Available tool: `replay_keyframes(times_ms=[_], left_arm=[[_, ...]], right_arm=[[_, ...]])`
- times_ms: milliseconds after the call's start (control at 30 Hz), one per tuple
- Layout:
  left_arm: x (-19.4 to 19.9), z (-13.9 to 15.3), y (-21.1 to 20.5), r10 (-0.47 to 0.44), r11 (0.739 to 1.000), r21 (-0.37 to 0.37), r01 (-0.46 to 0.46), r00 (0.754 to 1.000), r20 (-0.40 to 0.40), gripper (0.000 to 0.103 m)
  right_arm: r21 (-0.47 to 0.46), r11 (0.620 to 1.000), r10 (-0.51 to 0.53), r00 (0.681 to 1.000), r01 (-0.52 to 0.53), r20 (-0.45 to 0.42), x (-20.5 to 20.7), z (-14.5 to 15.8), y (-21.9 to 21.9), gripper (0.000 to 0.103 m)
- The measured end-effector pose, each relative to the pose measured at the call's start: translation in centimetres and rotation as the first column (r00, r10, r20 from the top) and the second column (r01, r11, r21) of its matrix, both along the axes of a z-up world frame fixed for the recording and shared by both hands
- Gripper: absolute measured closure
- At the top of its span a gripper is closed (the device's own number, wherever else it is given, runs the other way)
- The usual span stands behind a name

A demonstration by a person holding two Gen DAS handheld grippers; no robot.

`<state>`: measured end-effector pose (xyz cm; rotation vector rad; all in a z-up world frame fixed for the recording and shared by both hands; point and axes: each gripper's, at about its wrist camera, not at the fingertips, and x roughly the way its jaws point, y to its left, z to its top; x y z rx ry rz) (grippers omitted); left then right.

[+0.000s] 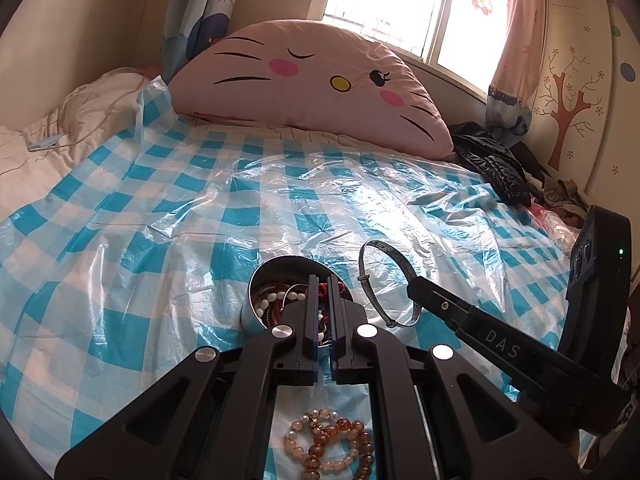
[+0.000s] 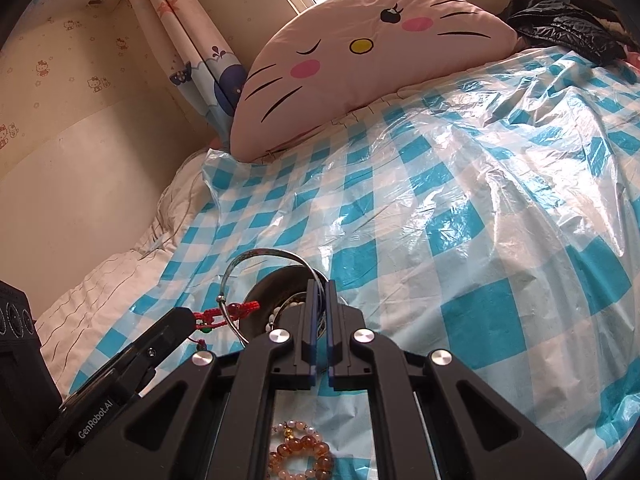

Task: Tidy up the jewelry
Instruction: 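Carry the red cord and silver bangle over the tin with both tools, then open the left tool over the tin while the right tool releases the bangle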

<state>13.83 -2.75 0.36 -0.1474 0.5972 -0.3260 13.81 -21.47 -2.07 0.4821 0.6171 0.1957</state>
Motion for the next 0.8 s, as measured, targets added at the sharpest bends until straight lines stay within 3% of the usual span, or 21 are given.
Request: replay_keyframes(times_ms=[800], left_arm=[[4.6, -3.0, 0.9, 0.042, 0.998, -0.052, -0.048, 0.993, -0.108, 0.097]], right_arm=[[-0.066, 0.998, 0.001, 0.999, -0.003, -0.034, 3.1, -1.2, 1.6, 0.098]])
